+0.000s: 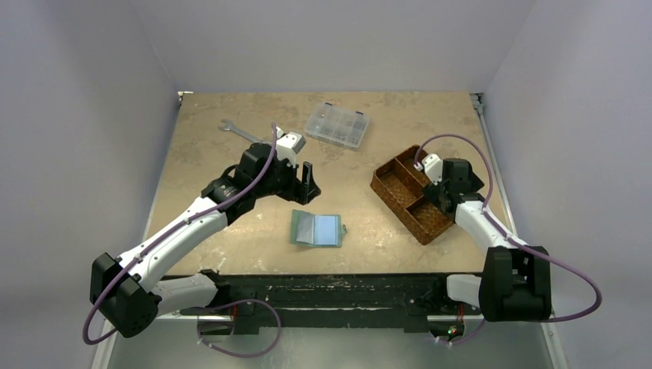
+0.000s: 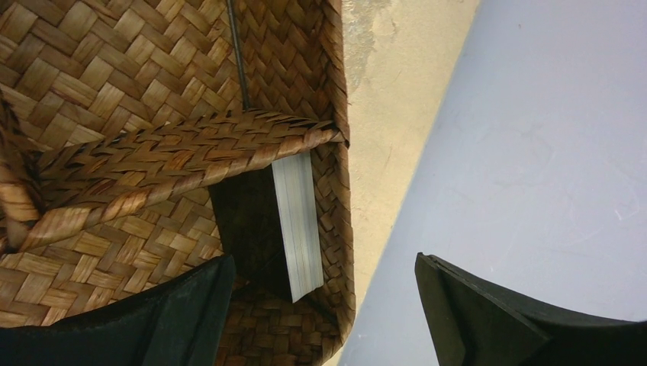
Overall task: Put the credit cards into the card holder
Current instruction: Pick up the credit card from the storage box.
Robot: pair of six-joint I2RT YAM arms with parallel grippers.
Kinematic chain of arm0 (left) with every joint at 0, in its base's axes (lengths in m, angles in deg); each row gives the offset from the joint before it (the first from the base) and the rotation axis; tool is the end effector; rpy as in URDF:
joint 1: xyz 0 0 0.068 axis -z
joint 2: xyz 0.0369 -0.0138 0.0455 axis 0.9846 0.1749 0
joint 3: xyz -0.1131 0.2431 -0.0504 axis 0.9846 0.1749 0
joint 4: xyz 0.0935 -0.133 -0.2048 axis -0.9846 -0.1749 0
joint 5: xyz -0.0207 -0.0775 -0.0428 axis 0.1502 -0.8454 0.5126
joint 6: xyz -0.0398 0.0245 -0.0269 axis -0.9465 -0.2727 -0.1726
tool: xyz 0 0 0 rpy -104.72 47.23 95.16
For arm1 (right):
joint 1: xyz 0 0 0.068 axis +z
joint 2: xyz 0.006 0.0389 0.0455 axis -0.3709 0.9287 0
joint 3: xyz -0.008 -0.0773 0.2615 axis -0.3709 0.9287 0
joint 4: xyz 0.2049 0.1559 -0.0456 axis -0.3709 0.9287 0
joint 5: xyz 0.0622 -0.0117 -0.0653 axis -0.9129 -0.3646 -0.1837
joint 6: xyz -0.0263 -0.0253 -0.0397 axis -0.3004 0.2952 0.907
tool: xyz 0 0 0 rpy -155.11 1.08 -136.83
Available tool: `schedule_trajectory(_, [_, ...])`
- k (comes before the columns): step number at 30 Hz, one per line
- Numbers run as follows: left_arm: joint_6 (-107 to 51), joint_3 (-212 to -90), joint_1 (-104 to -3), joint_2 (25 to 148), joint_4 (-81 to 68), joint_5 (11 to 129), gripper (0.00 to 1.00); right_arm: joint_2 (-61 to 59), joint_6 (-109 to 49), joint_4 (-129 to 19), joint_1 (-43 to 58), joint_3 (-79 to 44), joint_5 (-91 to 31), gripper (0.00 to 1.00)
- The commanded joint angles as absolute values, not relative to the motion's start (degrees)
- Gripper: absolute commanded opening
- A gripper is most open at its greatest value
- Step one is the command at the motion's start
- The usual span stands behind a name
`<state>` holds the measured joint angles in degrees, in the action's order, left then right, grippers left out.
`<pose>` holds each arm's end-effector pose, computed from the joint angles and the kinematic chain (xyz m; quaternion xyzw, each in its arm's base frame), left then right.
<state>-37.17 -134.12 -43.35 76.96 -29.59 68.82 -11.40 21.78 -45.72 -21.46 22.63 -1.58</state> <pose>0.2031 -0.1582 0.3101 0.1631 0.8554 -0.2958 0.3927 0.2434 -0.0116 0.1940 -0.2855 0.8648 -0.2999 0.2840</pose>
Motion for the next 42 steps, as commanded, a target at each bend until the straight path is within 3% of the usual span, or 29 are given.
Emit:
schedule_trajectory(1, [-36.2,-134.0,-43.1,75.4,-28.8,69.3,0.72,-11.4,22.3,-50.6,-21.6,23.6,0.9,0.99])
schedule_trajectory(26, [-36.1,-133.8,-42.7,75.2,-28.8,69.1,0.72,-7.6,22.7,-53.3,-19.6,24.5,4.3,0.98])
schedule_trajectory(42, [-36.0,-133.8,-42.2,75.1,-28.9,69.3,0.72,-11.5,22.7,-56.4,-19.6,25.8,5.8,0.78])
